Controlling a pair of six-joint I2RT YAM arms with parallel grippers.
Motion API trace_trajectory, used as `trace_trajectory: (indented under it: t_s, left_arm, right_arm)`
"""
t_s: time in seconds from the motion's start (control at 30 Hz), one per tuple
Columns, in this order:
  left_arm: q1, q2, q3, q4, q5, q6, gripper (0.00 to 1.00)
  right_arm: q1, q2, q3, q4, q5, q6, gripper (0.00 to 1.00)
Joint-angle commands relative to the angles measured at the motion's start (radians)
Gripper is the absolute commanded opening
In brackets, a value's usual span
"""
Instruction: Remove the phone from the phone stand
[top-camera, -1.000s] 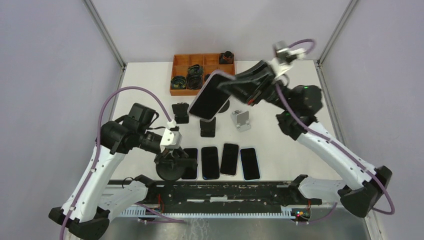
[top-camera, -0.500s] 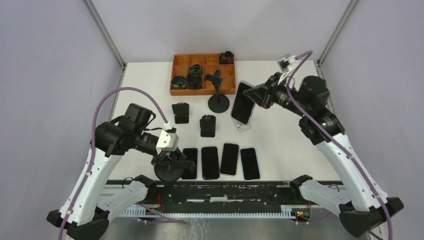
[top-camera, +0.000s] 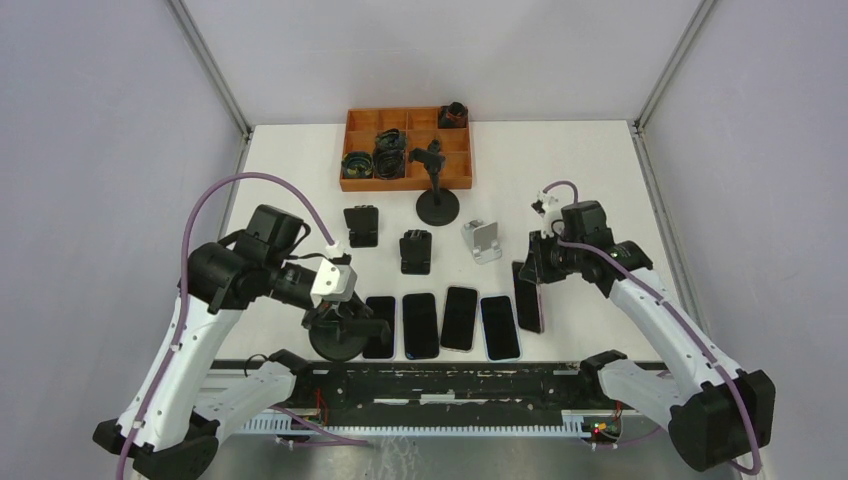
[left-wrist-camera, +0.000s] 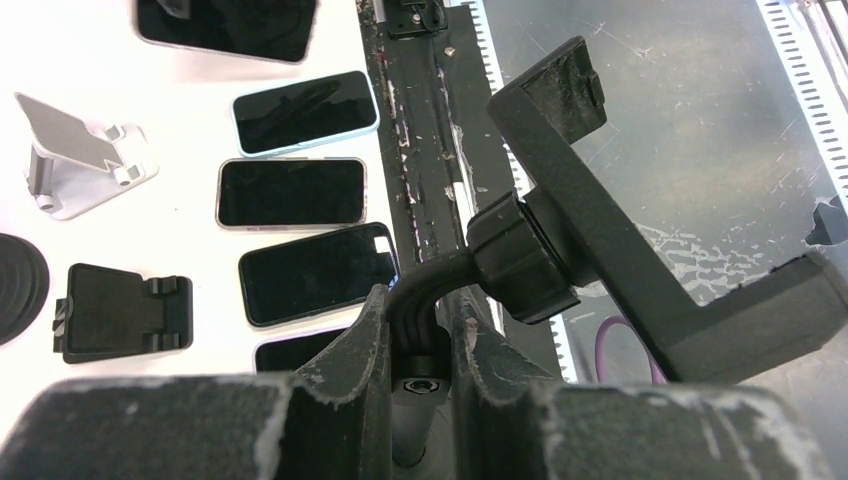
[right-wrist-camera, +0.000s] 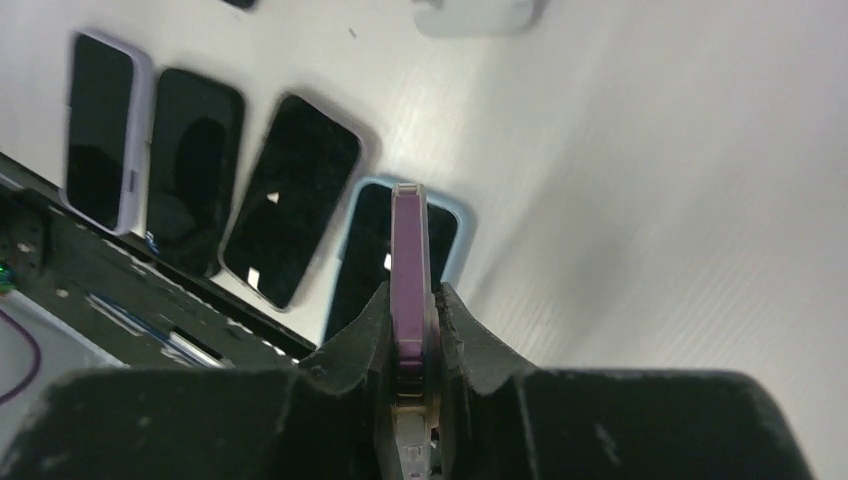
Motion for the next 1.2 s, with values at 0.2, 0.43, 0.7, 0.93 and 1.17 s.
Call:
trace_trajectory:
  t_s: [0.2,0.43,0.7,0.93,1.17]
  left_arm:
    - [-0.003,0.003,0.050,0.010,0.059,0.050,0.02]
    - [-0.004,0.003,0.048,0.016,0.057,0.050,0.02]
    - [-0.003,0.000,0.047,0.019,0.053,0.049,0.02]
    - [-0.003,0.004,0.039,0.033,0.062,0.043,0.02]
    - [-0.003,0.007,0.033,0.055,0.064,0.041,0.02]
  right_arm:
    - [-0.034,0.082,-0.152,0.075,0.027,-0.049,0.00]
    - [-0.077,0.139,-0.225,0.202,0.077,-0.010,0.19]
    - [-0.136,0.110,-0.287,0.310,0.188,0.002,0.45]
    - [-0.137,0.032,-0.247,0.251,0.315,0.025,0.64]
    - [-0.099,-0.128,-0.068,0.290,-0.006,0.119,0.76]
